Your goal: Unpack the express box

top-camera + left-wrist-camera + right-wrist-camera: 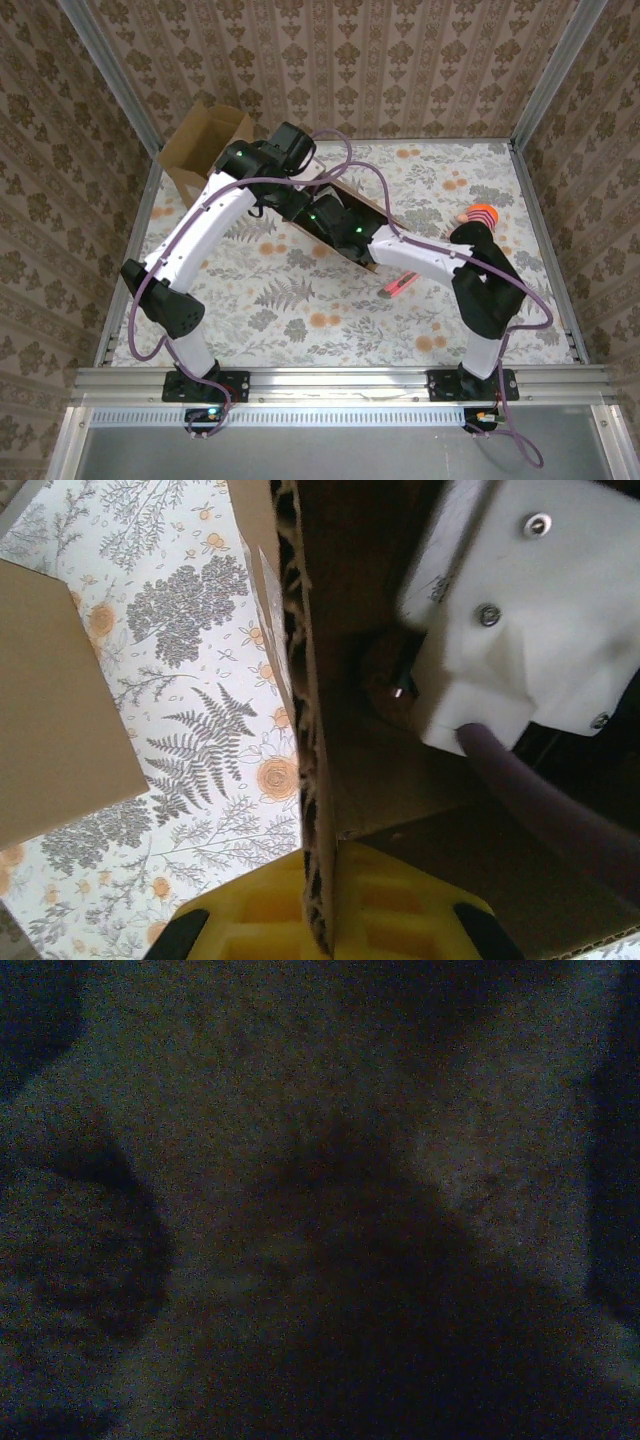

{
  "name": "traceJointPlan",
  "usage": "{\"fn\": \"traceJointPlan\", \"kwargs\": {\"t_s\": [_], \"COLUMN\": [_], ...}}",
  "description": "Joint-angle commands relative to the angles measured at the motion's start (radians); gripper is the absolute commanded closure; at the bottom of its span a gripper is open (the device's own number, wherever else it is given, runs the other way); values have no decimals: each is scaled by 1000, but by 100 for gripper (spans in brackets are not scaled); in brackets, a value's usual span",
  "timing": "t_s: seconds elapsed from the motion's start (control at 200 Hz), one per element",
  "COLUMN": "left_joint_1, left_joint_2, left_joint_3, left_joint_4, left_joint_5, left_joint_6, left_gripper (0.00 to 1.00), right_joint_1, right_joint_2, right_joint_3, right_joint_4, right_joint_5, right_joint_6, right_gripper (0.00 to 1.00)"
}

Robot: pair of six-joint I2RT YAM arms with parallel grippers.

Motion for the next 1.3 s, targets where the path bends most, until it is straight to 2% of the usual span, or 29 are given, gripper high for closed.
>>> {"fn": "traceJointPlan", "kwargs": {"t_s": [0.0, 0.325, 0.75, 1.3], "left_joint_1": [-7, 44, 123, 195], "left_joint_2": [-2, 33, 58, 67], "left_joint_3": [26, 37, 25, -10], "left_joint_4": [-72, -102, -103, -101], "left_joint_5": [29, 18, 34, 58], "left_joint_6": [-37, -107, -159, -214], "left_gripper": [100, 100, 100, 100], "right_joint_1": [-20, -12, -12, -17], "right_joint_2": [-81, -267, -464, -666], "right_joint_3": [-40, -125, -239, -468], "right_joint_4": [17, 73, 178, 577], "right_joint_5": [-75, -200, -298, -373], "right_joint_6": [19, 11, 10, 71], "right_gripper": [100, 100, 100, 100]}}
